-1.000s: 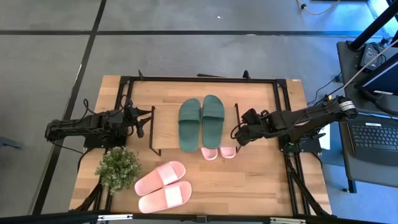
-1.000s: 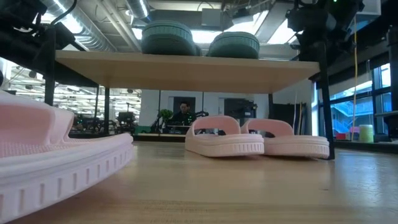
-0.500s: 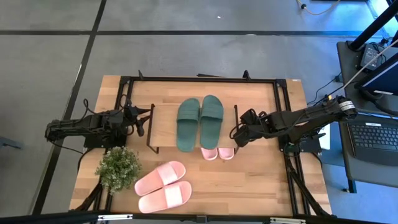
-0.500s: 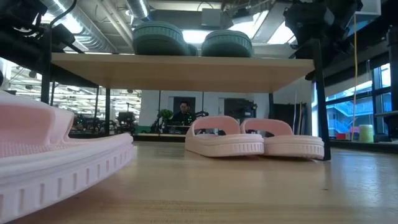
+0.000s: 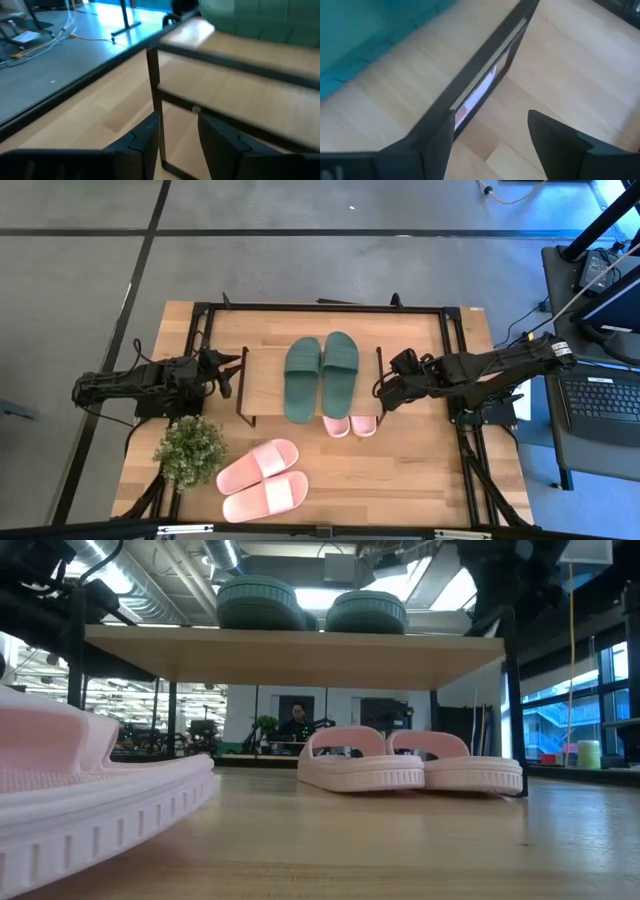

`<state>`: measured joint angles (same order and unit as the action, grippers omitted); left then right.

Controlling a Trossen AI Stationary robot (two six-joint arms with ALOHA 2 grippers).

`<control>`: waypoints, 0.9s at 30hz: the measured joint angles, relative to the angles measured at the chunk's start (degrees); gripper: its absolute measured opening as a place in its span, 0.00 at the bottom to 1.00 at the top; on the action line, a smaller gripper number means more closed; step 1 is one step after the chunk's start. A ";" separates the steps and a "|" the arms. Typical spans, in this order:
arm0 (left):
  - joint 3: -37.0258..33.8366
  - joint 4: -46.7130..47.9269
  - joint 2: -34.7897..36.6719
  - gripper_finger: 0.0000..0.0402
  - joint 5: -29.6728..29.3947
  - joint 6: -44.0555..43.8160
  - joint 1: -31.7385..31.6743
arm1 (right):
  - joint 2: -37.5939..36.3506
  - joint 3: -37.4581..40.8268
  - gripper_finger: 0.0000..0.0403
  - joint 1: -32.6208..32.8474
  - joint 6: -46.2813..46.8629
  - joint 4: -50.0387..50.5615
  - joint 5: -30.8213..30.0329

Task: Pick and place slides into the shelf
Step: Adjust the shelf, then put the pink slide under the shelf

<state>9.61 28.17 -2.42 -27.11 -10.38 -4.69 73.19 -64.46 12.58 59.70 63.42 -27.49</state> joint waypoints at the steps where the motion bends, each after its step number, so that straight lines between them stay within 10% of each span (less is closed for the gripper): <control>1: 0.65 0.04 0.00 0.32 -0.61 -0.89 0.00 | 0.00 -0.72 0.63 0.00 -0.13 0.19 -0.22; 20: 12.35 0.66 0.02 0.21 -31.14 -3.78 -0.06 | 0.02 -1.82 0.63 0.02 -2.96 2.44 -1.57; 23: 15.74 -2.83 0.02 0.18 -26.34 1.67 -0.04 | 0.02 -1.82 0.63 0.02 -3.89 2.42 -1.55; 27: 19.84 -9.34 0.02 0.17 -0.70 11.97 -0.04 | 0.02 -1.80 0.63 0.02 -5.15 2.42 -1.99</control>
<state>29.44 18.83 -2.39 -27.82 1.59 -4.73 73.21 -66.26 12.60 54.55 65.84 -29.48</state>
